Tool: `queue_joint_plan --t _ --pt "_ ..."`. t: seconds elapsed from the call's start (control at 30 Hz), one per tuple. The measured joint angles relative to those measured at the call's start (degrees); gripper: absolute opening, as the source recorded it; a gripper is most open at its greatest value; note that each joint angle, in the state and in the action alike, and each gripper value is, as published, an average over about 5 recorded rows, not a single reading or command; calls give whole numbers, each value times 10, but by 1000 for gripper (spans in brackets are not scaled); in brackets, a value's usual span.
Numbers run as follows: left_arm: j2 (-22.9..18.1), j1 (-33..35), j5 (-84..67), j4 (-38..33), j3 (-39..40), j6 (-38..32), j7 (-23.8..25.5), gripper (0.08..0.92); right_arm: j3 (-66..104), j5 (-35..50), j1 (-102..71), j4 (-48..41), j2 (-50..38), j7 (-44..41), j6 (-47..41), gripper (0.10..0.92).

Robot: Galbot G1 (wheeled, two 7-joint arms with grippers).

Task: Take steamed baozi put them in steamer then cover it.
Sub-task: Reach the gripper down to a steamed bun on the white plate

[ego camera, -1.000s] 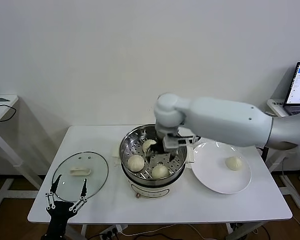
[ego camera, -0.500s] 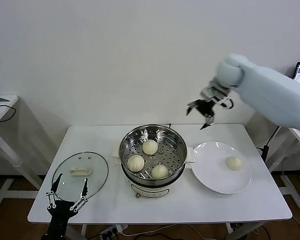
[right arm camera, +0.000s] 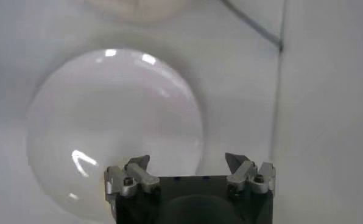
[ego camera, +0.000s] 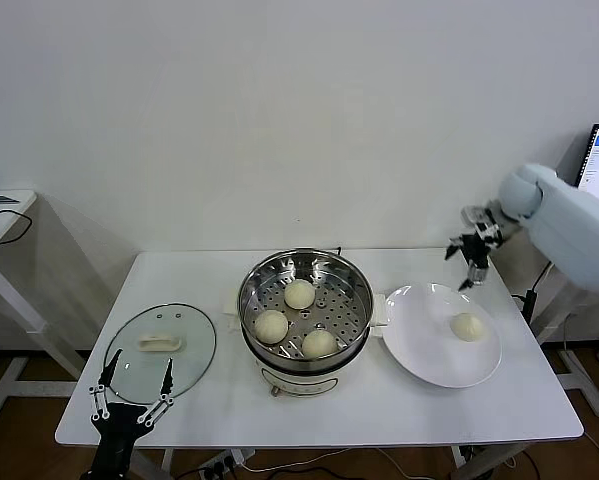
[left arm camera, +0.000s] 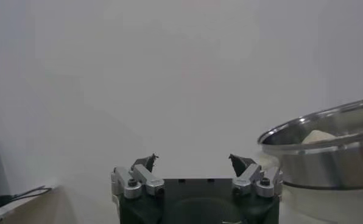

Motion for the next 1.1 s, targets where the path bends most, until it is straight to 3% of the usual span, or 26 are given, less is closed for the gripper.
queue_joint_plan --t 0.93,1.1 --pt "-5 -1 13 19 4 -1 -3 823 48 -31 -113 -41 3 47 -25 820" --pt "-6 -2 13 21 5 -1 -3 823 51 -31 -117 -42 5 52 -29 745"
